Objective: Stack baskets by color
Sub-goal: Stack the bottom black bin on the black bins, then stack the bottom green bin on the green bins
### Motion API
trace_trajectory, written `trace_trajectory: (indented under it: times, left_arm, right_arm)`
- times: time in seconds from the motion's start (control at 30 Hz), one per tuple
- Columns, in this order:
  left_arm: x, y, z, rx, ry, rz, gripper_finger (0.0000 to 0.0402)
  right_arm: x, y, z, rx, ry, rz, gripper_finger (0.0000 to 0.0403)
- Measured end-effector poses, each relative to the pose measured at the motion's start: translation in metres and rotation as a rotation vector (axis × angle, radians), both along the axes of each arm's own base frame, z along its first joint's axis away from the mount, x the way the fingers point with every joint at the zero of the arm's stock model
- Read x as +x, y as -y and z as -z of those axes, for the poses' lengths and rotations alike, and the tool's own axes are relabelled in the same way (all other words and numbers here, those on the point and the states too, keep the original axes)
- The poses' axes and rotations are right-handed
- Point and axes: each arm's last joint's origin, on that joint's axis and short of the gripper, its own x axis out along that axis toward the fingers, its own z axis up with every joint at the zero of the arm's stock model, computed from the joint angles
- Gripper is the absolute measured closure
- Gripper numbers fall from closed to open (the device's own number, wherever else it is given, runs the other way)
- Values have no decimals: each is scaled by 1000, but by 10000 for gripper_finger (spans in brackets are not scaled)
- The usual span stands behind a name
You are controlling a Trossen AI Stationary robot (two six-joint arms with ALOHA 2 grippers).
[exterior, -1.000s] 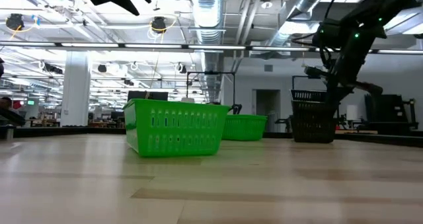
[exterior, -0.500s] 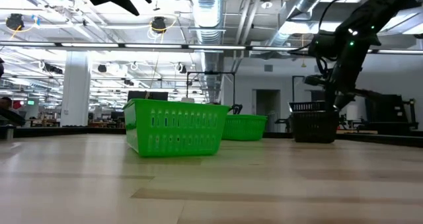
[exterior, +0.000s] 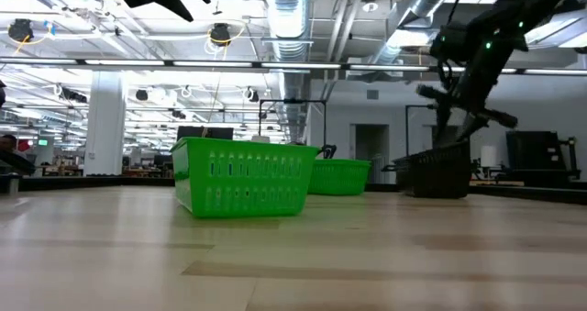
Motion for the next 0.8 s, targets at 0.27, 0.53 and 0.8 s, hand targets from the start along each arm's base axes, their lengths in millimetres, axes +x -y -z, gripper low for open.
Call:
trace_trajectory:
  times: [0.27, 0.53, 0.8]
  left_arm:
    - [0, 0, 0, -6, 3, -7, 177]
    - [0, 0, 0, -16, 9, -17, 177]
    - [0, 1, 0, -51, 18, -2, 177]
  right_arm:
    - [0, -9, -39, -120, 69, -55, 198]
    - [4, -23, -37, -114, -56, -140, 203]
    - [30, -50, -33, -72, -25, -344, 205]
